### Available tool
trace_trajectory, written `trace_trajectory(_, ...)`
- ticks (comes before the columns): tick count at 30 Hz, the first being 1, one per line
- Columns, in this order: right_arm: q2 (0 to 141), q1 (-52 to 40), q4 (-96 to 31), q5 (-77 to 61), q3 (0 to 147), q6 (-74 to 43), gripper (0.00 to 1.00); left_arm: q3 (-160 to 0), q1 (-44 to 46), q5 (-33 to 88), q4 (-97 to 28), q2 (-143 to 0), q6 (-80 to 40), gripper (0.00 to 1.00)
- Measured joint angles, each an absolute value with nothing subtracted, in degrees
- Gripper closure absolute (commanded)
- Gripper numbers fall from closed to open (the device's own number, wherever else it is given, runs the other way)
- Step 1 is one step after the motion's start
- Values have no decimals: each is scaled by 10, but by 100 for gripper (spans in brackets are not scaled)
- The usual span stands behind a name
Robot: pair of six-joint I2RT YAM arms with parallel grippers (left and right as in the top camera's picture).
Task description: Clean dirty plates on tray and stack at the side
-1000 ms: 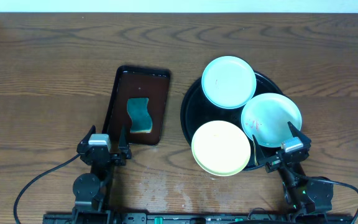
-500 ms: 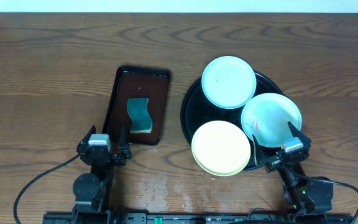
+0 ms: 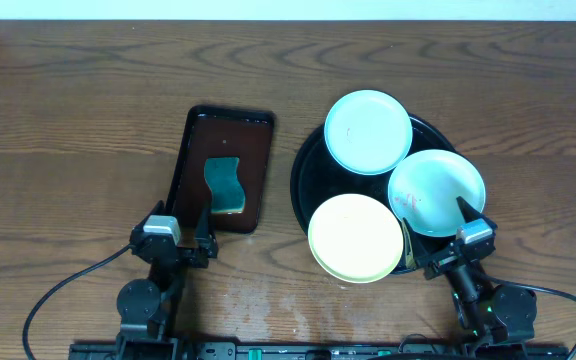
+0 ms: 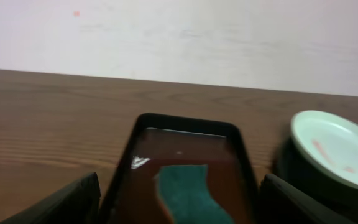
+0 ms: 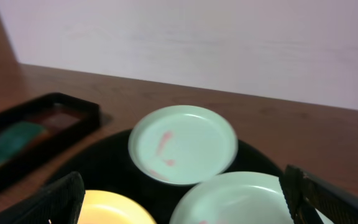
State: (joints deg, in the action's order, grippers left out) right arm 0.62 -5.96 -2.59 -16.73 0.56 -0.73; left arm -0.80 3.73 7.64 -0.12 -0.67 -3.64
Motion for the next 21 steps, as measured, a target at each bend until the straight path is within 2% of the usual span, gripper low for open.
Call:
trace_trajectory(5, 11, -60, -62, -201, 35, -31, 1, -36, 37, 120, -11, -16, -58, 18)
trace_trajectory(9, 62, -60, -124, -207, 147, -37, 1, -151, 36, 135, -51, -79, -72, 17)
trace_trajectory(13, 169, -60, -220, -210, 303, -37, 1, -338, 35, 150, -182, -216, -78, 18)
trace_trajectory(17, 322, -60, -379, -210, 464, -39, 1, -516, 35, 176, -354, -379, -79, 18)
trace_trajectory(21, 453, -60, -477, -210, 574, -39, 1, -650, 35, 191, -486, -535, -79, 18)
